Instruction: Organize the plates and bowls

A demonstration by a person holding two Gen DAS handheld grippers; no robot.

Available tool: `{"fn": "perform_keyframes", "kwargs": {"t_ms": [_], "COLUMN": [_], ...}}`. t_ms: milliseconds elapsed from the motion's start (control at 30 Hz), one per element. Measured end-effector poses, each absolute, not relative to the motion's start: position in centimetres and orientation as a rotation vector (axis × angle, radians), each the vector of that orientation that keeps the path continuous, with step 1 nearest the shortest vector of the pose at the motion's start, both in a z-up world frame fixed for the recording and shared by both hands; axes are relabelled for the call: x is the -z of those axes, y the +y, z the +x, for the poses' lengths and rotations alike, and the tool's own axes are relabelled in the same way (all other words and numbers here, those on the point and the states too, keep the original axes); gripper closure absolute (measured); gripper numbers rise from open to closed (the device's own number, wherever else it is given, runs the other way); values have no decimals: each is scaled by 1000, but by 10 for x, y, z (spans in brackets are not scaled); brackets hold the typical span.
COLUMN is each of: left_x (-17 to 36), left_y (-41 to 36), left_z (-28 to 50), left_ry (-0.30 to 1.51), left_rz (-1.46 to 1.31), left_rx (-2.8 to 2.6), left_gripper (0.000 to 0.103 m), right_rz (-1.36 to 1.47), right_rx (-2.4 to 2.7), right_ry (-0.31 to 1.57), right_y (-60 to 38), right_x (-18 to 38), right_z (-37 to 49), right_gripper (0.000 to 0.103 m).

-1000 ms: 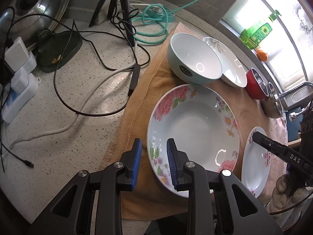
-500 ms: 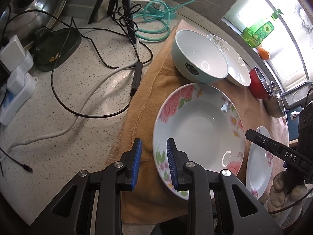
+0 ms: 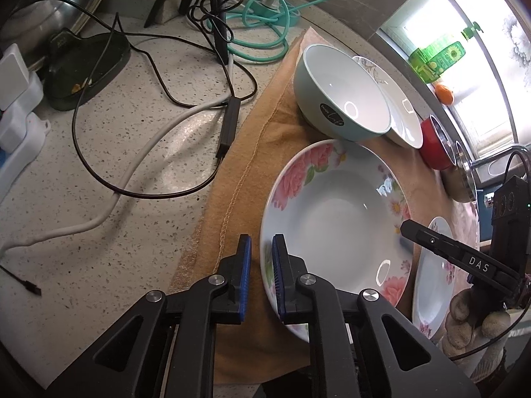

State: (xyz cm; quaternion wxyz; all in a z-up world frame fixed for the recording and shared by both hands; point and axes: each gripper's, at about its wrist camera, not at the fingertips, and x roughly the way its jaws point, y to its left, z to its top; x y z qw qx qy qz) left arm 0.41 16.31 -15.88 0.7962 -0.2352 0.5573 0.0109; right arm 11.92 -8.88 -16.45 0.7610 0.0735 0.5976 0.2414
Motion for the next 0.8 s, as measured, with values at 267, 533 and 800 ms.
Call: {"fn": "perform_keyframes", "kwargs": {"t_ms": [267, 533, 800], "left_x": [160, 159, 159], "left_y": [164, 163, 162], "left_z": [6, 7, 8], "left_ry": [1199, 1201, 1200], "left_rz": [-521, -507, -499], "left_rx": [-6, -9, -13], "left_gripper": [95, 96, 96], "right_rz": [157, 149, 143], "right_rx": [-543, -546, -545], "right_ry": [1324, 1323, 1320], "right_y": [-83, -82, -82], "right_x": [171, 171, 170], "right_z": [121, 121, 119], "right_gripper": [82, 82, 84]}}
